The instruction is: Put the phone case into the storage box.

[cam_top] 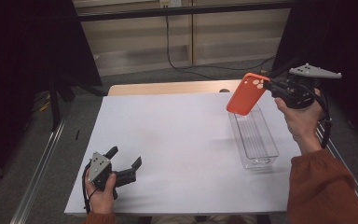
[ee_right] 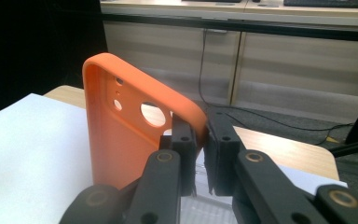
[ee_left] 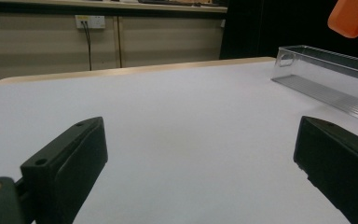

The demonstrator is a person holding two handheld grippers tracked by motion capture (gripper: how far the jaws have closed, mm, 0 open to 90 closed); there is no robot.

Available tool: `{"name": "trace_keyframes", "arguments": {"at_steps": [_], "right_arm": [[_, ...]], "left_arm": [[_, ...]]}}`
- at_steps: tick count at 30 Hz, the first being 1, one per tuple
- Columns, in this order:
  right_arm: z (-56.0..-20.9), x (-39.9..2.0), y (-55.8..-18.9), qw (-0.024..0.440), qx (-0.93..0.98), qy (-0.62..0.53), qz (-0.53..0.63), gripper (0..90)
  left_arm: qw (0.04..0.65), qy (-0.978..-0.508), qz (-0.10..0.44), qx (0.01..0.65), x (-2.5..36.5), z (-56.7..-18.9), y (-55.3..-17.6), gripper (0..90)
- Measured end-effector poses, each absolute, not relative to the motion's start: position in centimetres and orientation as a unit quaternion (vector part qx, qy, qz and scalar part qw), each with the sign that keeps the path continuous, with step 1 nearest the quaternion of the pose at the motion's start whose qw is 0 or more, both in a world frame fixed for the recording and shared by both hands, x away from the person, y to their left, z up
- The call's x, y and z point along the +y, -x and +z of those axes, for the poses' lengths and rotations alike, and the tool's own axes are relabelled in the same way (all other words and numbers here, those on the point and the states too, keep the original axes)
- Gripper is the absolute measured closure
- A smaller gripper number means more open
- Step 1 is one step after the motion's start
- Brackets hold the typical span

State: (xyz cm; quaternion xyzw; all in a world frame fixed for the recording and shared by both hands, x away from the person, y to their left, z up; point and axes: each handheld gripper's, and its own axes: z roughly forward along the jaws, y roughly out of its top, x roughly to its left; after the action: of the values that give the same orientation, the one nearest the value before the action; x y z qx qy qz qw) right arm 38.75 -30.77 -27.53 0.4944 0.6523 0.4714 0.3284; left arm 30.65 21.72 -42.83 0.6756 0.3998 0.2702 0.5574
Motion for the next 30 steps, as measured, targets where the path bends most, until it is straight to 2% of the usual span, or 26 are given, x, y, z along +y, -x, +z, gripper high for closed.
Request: {"name": "trace_keyframes", "arguments": {"at_steps": [30], "right_arm": [[-29.0, -31.5, -41.8, 0.357, 0.669, -0.493, 0.427, 82.8]], "left_arm": [[0.552, -0.679, 0.271, 0.400, 21.8, -42.9, -30.7, 2.8]]}}
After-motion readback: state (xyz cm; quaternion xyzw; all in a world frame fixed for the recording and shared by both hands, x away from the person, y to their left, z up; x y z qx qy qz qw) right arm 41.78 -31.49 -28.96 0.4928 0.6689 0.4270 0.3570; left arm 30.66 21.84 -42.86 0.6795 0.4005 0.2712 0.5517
